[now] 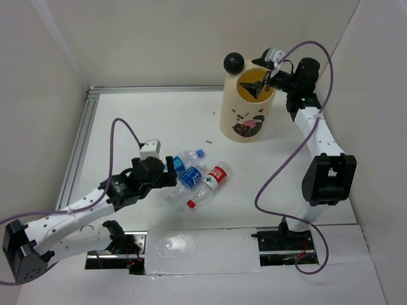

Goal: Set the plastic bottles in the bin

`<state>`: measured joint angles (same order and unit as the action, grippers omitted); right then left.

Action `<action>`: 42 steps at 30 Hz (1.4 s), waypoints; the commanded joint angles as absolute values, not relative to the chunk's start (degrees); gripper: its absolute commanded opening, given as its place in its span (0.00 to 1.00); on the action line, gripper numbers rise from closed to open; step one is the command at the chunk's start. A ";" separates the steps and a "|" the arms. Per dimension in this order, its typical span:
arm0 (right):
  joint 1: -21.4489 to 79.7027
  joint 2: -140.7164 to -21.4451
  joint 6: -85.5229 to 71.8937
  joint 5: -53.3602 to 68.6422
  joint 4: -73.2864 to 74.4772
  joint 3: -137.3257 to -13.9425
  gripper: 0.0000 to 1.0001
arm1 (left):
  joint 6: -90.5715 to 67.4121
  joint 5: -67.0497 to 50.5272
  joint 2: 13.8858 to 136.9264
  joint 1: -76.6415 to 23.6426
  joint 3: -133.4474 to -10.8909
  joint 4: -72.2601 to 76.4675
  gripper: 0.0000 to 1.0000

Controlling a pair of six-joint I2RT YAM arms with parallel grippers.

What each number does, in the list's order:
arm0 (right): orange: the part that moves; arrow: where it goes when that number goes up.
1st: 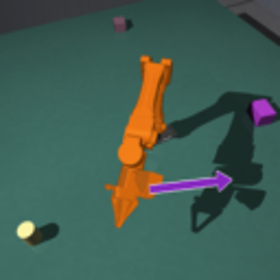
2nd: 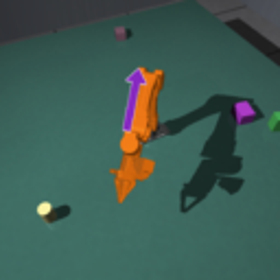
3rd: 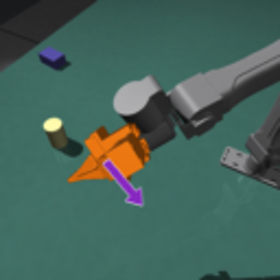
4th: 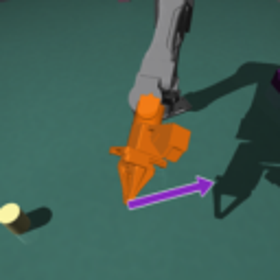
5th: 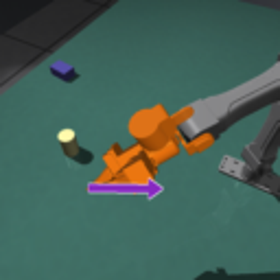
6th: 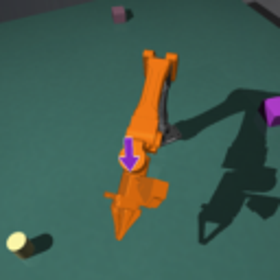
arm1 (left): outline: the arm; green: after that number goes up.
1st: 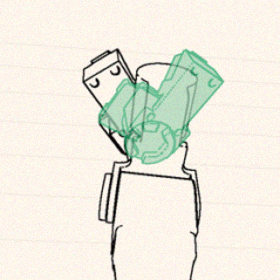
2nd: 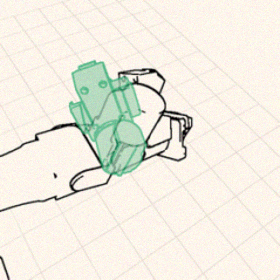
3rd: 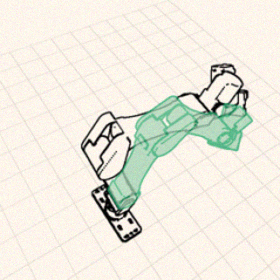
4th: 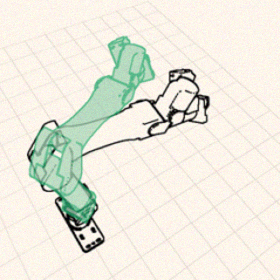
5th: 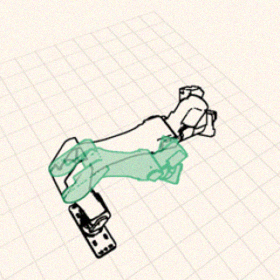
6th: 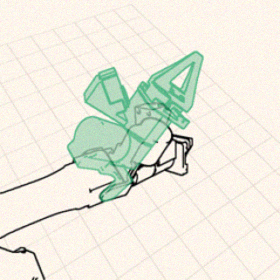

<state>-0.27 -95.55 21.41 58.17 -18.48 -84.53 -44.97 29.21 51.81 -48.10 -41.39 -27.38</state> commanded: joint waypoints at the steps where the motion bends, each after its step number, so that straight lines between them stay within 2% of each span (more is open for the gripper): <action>1: -0.70 -88.78 39.13 62.92 10.41 -98.12 1.00 | -39.04 27.78 58.08 -46.85 -46.48 -24.35 1.00; 4: -2.19 -88.07 44.38 68.28 25.97 -102.56 1.00 | -32.10 26.98 66.23 -45.27 -49.56 -21.80 1.00; 6: -4.39 -85.79 48.50 71.43 36.45 -101.61 0.96 | -26.74 24.44 70.55 -42.37 -52.45 -19.35 1.00; 8: -6.33 -83.06 52.02 73.39 41.65 -95.30 0.81 | -22.59 21.20 76.80 -39.82 -54.49 -17.49 1.00; 9: -7.81 -79.66 52.03 73.39 42.18 -92.75 0.69 | -17.80 19.70 78.73 -39.21 -55.54 -16.53 1.00; 10: -8.61 -77.89 52.03 73.39 42.19 -90.03 0.51 | -15.75 18.82 80.66 -39.20 -57.81 -15.83 1.00; 12: -10.10 -72.89 54.64 74.18 43.85 -83.27 0.27 | -9.19 13.31 85.66 -37.10 -60.46 -15.30 1.00; 14: -10.81 -69.98 55.37 73.66 44.38 -79.56 0.26 | -5.29 10.04 88.40 -36.48 -63.53 -15.29 1.00; 15: -10.81 -67.70 55.37 73.65 44.99 -76.67 0.31 | -1.88 7.06 91.46 -35.69 -65.72 -15.99 1.00; 18: -10.81 -64.79 55.99 73.04 46.58 -73.14 0.36 | 2.62 4.32 96.49 -34.55 -69.16 -19.49 1.00; 25: -10.81 -63.72 55.99 71.98 49.31 -71.72 0.41 | 7.29 0.26 107.65 -33.31 -74.88 -23.55 0.97; 26: -10.81 -63.72 55.99 71.98 49.92 -72.33 0.44 | 7.29 0.26 108.80 -33.31 -75.49 -24.16 0.95; 27: -10.81 -63.72 55.99 71.98 49.92 -72.33 0.51 | 7.29 1.05 110.64 -33.31 -75.50 -24.17 0.94; 30: -10.81 -63.72 55.99 71.46 49.92 -72.33 0.59 | 6.77 1.58 111.27 -33.31 -76.03 -24.18 0.88; 33: -11.34 -64.25 55.46 71.46 49.92 -72.33 0.60 | 4.84 2.98 110.31 -33.31 -74.98 -22.77 0.69; 34: -11.34 -64.25 54.94 71.46 49.92 -72.33 0.59 | 4.31 3.51 109.61 -33.83 -74.97 -22.76 0.58; 37: -11.34 -64.25 55.45 71.46 50.45 -71.72 0.45 | 1.76 5.36 105.13 -34.53 -75.67 -22.76 0.48; 38: -11.34 -64.25 55.98 71.46 51.23 -71.20 0.35 | 0.19 5.36 103.55 -34.54 -76.46 -22.76 0.45; 39: -11.34 -63.46 55.99 69.63 51.24 -70.32 0.12 | -0.69 5.36 99.97 -34.54 -78.64 -22.76 0.39; 40: -11.34 -63.46 56.51 68.74 51.24 -69.62 0.03 | -1.75 5.36 98.19 -35.24 -80.14 -23.29 0.37; 41: -11.34 -62.76 57.73 67.60 51.24 -67.96 0.00 | -3.85 2.84 96.43 -35.94 -81.81 -23.29 0.37; 42: -11.34 -62.75 58.53 64.98 51.24 -66.90 0.13 | -5.00 1.07 93.37 -35.95 -85.39 -22.77 0.34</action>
<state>-10.94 -64.29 56.12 69.28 49.08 -69.41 -0.38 4.03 103.15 -34.83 -76.88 -25.47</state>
